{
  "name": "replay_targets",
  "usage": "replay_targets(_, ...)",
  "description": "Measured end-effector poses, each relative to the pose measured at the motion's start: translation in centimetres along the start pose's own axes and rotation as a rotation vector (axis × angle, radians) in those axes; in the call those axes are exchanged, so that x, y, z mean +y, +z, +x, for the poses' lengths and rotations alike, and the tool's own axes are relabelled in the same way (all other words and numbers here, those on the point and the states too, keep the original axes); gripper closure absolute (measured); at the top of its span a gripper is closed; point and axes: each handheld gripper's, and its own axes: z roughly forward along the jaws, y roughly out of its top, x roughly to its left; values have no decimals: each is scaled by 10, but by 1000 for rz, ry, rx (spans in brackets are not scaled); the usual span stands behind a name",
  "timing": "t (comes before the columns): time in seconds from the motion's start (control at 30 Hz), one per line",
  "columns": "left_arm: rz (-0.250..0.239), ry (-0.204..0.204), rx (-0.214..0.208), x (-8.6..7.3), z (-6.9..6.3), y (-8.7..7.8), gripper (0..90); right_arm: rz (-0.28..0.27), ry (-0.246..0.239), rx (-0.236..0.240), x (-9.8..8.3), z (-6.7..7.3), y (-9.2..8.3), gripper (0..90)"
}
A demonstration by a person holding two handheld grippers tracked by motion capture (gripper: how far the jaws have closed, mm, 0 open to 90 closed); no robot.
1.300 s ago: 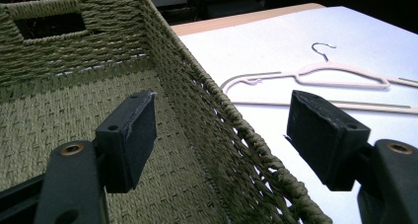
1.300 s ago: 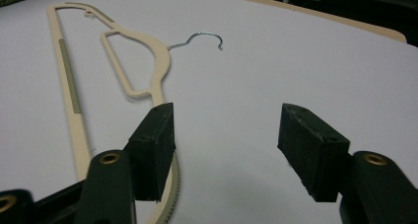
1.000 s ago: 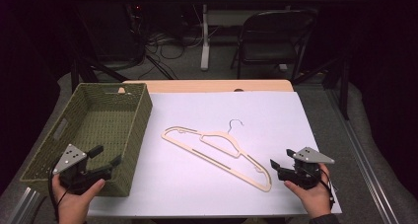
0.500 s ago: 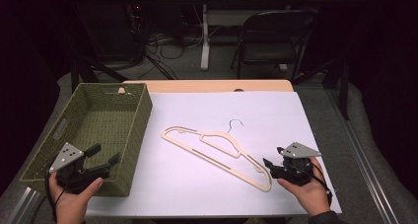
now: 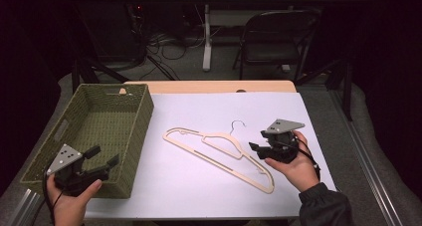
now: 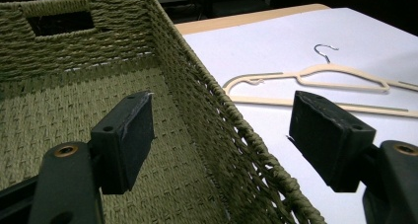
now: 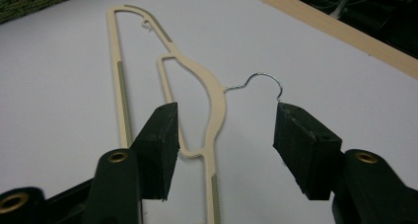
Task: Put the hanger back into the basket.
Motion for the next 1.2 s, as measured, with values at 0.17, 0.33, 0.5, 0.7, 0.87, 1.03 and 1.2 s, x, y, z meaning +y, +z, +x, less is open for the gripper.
replay_targets(0.17,2,-4,0,-1,0,0,253,47,-30,27,9,4,11,454)
replay_targets(0.33,3,2,-3,0,-1,0,253,89,-46,37,19,4,20,454)
replay_targets(0.5,5,4,-7,0,-1,1,254,105,-45,59,30,-2,25,481)
replay_targets(0.7,10,5,-8,0,-1,2,254,147,-38,61,43,-4,33,474)
replay_targets(0.87,12,8,-13,0,-2,2,254,140,-39,66,50,-7,41,459)
replay_targets(1.03,12,8,-13,0,-2,2,254,142,-33,64,54,-12,53,458)
replay_targets(1.2,13,4,-10,0,-1,2,254,168,-39,82,63,-13,61,460)
